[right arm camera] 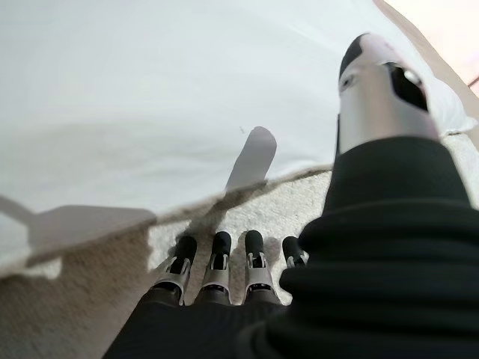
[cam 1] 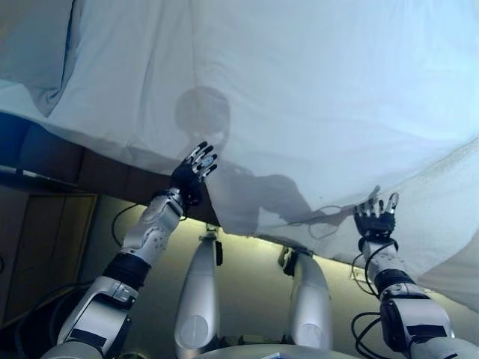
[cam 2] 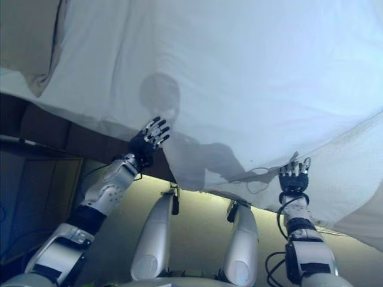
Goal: Make the bed neatly
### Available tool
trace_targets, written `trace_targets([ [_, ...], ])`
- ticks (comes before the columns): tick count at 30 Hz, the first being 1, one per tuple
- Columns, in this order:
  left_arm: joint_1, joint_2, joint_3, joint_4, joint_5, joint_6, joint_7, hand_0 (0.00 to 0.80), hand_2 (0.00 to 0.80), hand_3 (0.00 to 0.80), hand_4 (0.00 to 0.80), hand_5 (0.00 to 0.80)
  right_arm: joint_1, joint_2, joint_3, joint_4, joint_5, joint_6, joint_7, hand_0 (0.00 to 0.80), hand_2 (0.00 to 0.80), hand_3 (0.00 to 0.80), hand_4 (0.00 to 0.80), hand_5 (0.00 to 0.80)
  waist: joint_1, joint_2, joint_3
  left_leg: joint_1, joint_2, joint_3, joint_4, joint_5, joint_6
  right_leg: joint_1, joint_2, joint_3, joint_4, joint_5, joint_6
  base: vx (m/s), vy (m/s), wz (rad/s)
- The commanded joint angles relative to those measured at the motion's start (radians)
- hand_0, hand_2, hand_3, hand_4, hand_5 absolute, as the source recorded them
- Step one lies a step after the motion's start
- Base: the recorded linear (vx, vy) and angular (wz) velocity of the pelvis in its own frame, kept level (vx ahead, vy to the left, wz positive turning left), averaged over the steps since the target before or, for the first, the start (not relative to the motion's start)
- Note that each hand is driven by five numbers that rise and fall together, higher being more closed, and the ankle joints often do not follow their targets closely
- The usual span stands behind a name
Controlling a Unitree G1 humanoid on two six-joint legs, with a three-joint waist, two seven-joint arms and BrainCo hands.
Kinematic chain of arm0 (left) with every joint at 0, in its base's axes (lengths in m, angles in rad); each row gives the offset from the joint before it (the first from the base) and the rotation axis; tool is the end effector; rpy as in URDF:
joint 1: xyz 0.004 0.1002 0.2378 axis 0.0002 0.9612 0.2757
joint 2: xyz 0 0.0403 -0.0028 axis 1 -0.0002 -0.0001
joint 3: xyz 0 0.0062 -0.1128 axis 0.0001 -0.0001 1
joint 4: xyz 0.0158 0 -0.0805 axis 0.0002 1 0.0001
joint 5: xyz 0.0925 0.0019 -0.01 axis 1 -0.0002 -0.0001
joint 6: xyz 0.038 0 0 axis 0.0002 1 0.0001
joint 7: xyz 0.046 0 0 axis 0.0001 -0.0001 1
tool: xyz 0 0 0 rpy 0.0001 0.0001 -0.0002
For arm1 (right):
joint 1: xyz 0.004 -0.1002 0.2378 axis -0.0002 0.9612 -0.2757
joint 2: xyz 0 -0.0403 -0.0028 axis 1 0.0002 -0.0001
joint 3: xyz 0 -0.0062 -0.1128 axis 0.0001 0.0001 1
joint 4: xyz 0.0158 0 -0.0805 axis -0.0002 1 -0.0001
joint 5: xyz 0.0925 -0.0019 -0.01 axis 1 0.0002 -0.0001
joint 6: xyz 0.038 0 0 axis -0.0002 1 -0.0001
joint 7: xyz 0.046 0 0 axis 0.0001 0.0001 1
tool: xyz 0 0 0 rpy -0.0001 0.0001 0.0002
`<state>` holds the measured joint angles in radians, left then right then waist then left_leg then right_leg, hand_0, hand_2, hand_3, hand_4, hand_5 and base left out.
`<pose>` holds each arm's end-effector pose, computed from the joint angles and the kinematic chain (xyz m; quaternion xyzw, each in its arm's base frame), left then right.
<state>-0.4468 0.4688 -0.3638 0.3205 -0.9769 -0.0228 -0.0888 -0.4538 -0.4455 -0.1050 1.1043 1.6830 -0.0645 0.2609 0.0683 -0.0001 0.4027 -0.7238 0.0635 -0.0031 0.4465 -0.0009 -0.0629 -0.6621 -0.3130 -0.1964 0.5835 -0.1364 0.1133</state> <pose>0.2768 0.1799 0.0765 -0.1925 0.0219 -0.1741 0.9655 0.2386 -0.2914 -0.0063 0.5866 -0.0048 -0.2340 0.7753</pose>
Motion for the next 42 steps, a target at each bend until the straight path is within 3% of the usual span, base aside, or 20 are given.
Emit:
trace_targets([
  [1,0.001,0.006,0.016,-0.064,-0.052,-0.006,-0.018,0.0,0.0,0.0,0.0,0.0,0.023,-0.096,-0.006,0.026,0.062,0.035,0.052,0.0,0.0,0.0,0.0,0.0,0.02,0.006,-0.098,-0.111,0.057,-0.036,0.111,-0.031,-0.052,-0.076,-0.064,0.075,-0.167,0.204,0.073,-0.018,-0.046,0.17],
  [14,0.012,0.057,-0.026,-0.034,-0.105,0.047,-0.034,0.0,0.0,0.0,0.0,0.0,-0.049,-0.248,-0.043,0.089,0.039,0.098,-0.006,0.0,0.0,0.0,0.0,0.0,0.043,-0.002,-0.174,-0.146,0.061,-0.05,0.125,-0.055,-0.054,-0.125,-0.054,0.064,-0.107,0.164,0.079,0.057,-0.064,0.19],
  [16,0.014,0.064,-0.034,-0.022,-0.111,0.051,-0.041,0.0,0.0,0.0,0.0,0.0,-0.047,-0.252,-0.052,0.098,0.053,0.125,-0.029,0.0,0.0,0.0,0.0,0.0,0.046,-0.012,-0.181,-0.146,0.058,-0.05,0.115,-0.026,-0.048,-0.121,-0.056,0.052,-0.121,0.191,0.07,0.006,-0.038,0.06],
  [23,-0.001,0.075,-0.044,0.008,-0.103,0.071,-0.062,0.0,0.0,0.0,0.0,0.0,-0.045,-0.235,-0.073,0.119,0.109,0.158,-0.062,0.0,0.0,0.0,0.0,0.0,0.063,-0.044,-0.21,-0.115,0.064,-0.068,0.097,-0.03,-0.049,-0.081,-0.053,0.034,-0.136,0.195,0.078,0.078,-0.075,0.04],
  [35,0.004,0.079,-0.048,0.026,-0.106,0.084,-0.086,0.0,0.0,0.0,0.0,0.0,-0.034,-0.218,-0.08,0.158,0.175,0.188,-0.062,0.0,0.0,0.0,0.0,0.0,0.077,-0.027,-0.208,-0.135,0.04,-0.092,0.115,-0.036,-0.039,-0.115,-0.067,0.037,-0.081,0.182,0.08,0.047,-0.026,0.03],
  [36,0.005,0.078,-0.048,0.028,-0.105,0.082,-0.089,0.0,0.0,0.0,0.0,0.0,-0.031,-0.215,-0.08,0.161,0.179,0.189,-0.058,0.05,0.05,0.05,0.05,0.05,0.078,-0.025,-0.207,-0.135,0.04,-0.093,0.119,-0.039,-0.039,-0.118,-0.067,0.039,-0.074,0.179,0.079,0.129,-0.021,0.04],
  [37,0.008,0.076,-0.048,0.031,-0.104,0.078,-0.093,0.0,0.0,0.0,0.0,0.0,-0.03,-0.211,-0.078,0.164,0.185,0.189,-0.056,0.16,0.16,0.16,0.16,0.16,0.079,-0.023,-0.212,-0.126,0.044,-0.096,0.122,-0.065,-0.043,-0.113,-0.063,0.045,-0.063,0.154,0.09,0.124,-0.01,0.07],
  [38,0.009,0.076,-0.047,0.033,-0.104,0.075,-0.096,0.0,0.0,0.0,0.0,0.0,-0.03,-0.211,-0.078,0.166,0.192,0.194,-0.054,0.364,0.364,0.364,0.364,0.364,0.078,-0.021,-0.211,-0.128,0.043,-0.098,0.124,-0.066,-0.043,-0.118,-0.063,0.048,-0.059,0.153,0.09,0.113,-0.004,0.13],
  [39,0.009,0.075,-0.046,0.032,-0.103,0.075,-0.096,0.0,0.0,0.0,0.0,0.0,-0.027,-0.208,-0.077,0.169,0.197,0.195,-0.05,0.621,0.621,0.621,0.621,0.621,0.078,-0.02,-0.21,-0.131,0.042,-0.099,0.127,-0.066,-0.042,-0.122,-0.063,0.049,-0.055,0.152,0.09,0.017,0.014,0.14],
  [40,0.01,0.075,-0.045,0.032,-0.104,0.072,-0.097,0.0,0.0,0.0,0.0,0.0,-0.024,-0.206,-0.077,0.173,0.204,0.198,-0.049,0.759,0.759,0.759,0.759,0.759,0.077,-0.018,-0.21,-0.133,0.042,-0.098,0.129,-0.066,-0.042,-0.125,-0.062,0.051,-0.053,0.151,0.09,0.018,0.017,0.11],
  [42,0.011,0.071,-0.048,0.031,-0.105,0.065,-0.093,0.0,0.0,0.0,0.0,0.0,-0.021,-0.204,-0.079,0.181,0.205,0.204,-0.049,0.8,0.8,0.8,0.8,0.8,0.075,-0.014,-0.209,-0.134,0.041,-0.097,0.13,-0.066,-0.041,-0.13,-0.06,0.056,-0.05,0.15,0.09,0.019,0.025,0.08],
])
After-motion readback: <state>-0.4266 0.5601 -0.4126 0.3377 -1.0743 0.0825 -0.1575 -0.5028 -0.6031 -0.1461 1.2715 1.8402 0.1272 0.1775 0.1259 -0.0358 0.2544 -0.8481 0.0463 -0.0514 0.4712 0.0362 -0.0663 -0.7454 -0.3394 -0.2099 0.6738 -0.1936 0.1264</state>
